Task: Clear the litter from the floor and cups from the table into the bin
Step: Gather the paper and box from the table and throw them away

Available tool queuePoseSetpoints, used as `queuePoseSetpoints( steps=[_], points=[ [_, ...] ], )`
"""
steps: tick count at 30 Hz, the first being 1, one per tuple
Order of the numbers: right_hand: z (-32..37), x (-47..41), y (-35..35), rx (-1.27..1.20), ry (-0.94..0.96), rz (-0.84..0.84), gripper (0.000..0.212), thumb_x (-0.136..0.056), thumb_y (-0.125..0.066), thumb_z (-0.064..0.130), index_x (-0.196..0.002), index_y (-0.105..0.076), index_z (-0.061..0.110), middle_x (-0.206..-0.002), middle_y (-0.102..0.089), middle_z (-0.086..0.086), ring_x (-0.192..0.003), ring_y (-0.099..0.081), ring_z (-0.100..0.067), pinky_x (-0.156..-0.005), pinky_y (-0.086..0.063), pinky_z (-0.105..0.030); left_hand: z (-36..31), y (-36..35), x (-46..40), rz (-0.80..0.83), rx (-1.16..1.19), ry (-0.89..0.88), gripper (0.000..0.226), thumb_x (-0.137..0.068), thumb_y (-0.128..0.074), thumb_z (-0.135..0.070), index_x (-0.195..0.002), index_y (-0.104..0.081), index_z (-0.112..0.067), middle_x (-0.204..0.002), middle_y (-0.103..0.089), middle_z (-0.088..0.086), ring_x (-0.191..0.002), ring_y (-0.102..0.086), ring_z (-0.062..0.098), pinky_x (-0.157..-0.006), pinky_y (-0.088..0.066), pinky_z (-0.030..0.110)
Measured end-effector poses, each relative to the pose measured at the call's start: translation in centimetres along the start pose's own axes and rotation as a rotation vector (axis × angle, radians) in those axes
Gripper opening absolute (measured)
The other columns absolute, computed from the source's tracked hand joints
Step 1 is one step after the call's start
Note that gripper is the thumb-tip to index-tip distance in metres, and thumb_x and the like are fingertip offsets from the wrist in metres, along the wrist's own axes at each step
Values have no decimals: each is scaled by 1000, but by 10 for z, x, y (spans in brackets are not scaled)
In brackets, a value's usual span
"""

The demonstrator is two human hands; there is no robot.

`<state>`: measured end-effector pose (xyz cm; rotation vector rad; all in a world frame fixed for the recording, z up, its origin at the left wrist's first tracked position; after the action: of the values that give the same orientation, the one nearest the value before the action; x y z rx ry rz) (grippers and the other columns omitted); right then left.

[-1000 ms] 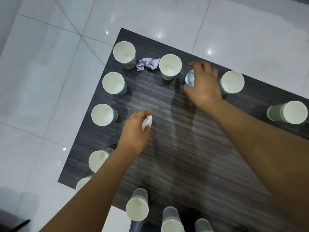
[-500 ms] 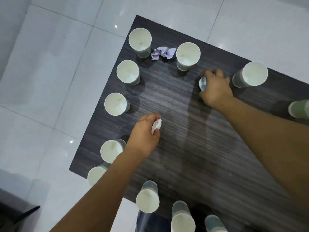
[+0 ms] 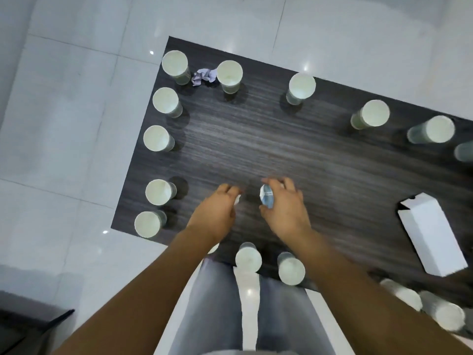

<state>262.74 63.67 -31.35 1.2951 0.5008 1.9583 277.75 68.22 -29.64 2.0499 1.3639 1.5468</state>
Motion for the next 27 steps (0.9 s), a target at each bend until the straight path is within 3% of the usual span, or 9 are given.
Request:
queuePoseSetpoints(
  steps=[8, 14, 18, 23, 27],
  points=[
    [-29, 151, 11, -139, -209, -108, 54, -88, -60, 15, -137, -43, 28, -142, -33, -1, -122, -37, -33, -94, -44, -40, -70, -14, 81, 167, -445, -287, 65, -84, -56, -1, -141, -32, -18, -139, -34, 5, -116, -48, 29, -78, -47, 40],
    [-56, 260, 10, -293, -400, -299, 53, -84, -63, 18, -133, -45, 28, -138, -37, -3, -119, -41, -33, -94, -43, -37, -123, -11, 138, 191, -640, -511, 63, -85, -51, 3, -141, -32, -18, -136, -36, 5, -126, -38, 26, -81, -47, 41],
    [-84, 327, 8, -422, -491, -458, 51, -83, -65, 18, -130, -47, 27, -134, -41, -3, -112, -43, -31, -93, -44, -37, -178, -31, 174, 176, -721, -680, 50, -86, -49, 2, -131, -41, -16, -129, -41, 5, -118, -43, 26, -71, -44, 37],
    [-156, 424, -17, -577, -666, -613, 55, -84, -67, 17, -134, -46, 28, -140, -39, 0, -119, -43, -29, -95, -45, -35, -268, -113, 230, 225, -795, -911, 42, -91, -46, -1, -131, -44, -11, -129, -43, 8, -116, -46, 29, -82, -44, 40],
    [-236, 524, -51, -700, -821, -724, 55, -86, -67, 17, -136, -46, 28, -143, -39, -1, -122, -43, -27, -95, -45, -32, -341, -218, 298, 298, -812, -1132, 43, -93, -43, -2, -135, -44, -14, -129, -47, 9, -114, -51, 27, -89, -44, 37]
  ],
)
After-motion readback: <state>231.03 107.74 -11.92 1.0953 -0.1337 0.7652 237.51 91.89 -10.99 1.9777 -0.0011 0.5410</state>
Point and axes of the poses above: each hand's wrist, its own x-axis away from the middle knuckle, its own y-axis out of the back of the hand, z = x × y, the point moved 3 cm from there along -x, towards the middle knuckle
